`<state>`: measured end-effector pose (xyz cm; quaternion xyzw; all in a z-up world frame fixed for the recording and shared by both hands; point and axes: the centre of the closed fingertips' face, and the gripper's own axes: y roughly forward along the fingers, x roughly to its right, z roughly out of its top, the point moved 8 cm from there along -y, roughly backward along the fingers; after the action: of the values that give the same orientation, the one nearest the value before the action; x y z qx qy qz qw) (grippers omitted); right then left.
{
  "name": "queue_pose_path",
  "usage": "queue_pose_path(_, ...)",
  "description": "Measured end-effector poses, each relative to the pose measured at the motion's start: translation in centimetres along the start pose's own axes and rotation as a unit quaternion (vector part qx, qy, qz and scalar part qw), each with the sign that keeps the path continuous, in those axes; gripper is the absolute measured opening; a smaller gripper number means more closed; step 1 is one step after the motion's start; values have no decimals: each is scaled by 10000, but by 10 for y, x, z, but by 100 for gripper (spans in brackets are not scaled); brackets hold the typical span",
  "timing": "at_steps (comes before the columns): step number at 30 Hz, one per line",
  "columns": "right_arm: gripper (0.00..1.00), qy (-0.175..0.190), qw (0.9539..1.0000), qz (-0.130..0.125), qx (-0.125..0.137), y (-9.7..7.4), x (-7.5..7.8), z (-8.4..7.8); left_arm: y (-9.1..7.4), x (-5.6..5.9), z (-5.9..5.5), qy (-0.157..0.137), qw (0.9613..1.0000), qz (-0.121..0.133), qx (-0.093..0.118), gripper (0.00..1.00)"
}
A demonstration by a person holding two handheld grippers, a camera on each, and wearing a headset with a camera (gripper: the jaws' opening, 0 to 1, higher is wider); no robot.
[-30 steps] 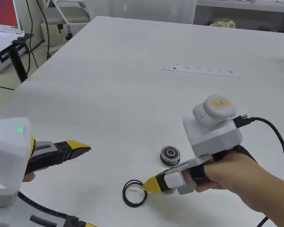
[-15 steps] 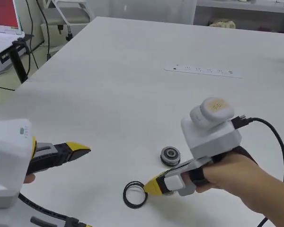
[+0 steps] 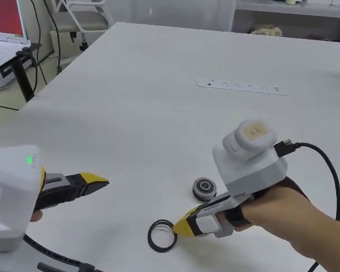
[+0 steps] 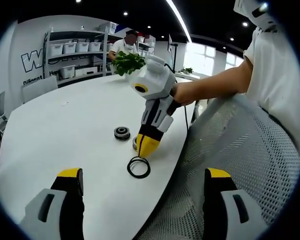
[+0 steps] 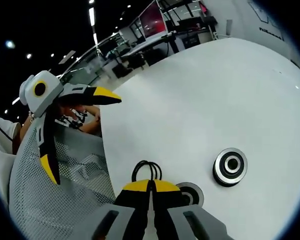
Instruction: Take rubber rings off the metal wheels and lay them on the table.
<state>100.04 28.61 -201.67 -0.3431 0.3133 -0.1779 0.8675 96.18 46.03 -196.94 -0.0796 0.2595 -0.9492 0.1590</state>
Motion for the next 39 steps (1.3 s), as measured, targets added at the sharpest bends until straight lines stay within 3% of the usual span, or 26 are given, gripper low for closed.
queue_pose_path(16,2,-483,9987,-151,-115,1,-4,2,0,0,0,-6,10000,15,-24,99)
queue_pose_path(25,5,-996,9939,-340,-337,2,-8,3,0,0,-1,-18,10000,6,-20,98)
queue_pose_path(33,9,-1219,9908,-456,-377,1,-9,6,0,-1,0,-40,10000,12,14,98)
queue_pose_path(39,10,-1185,9915,-420,-338,1,-8,5,0,0,-1,-22,10000,-8,-25,97)
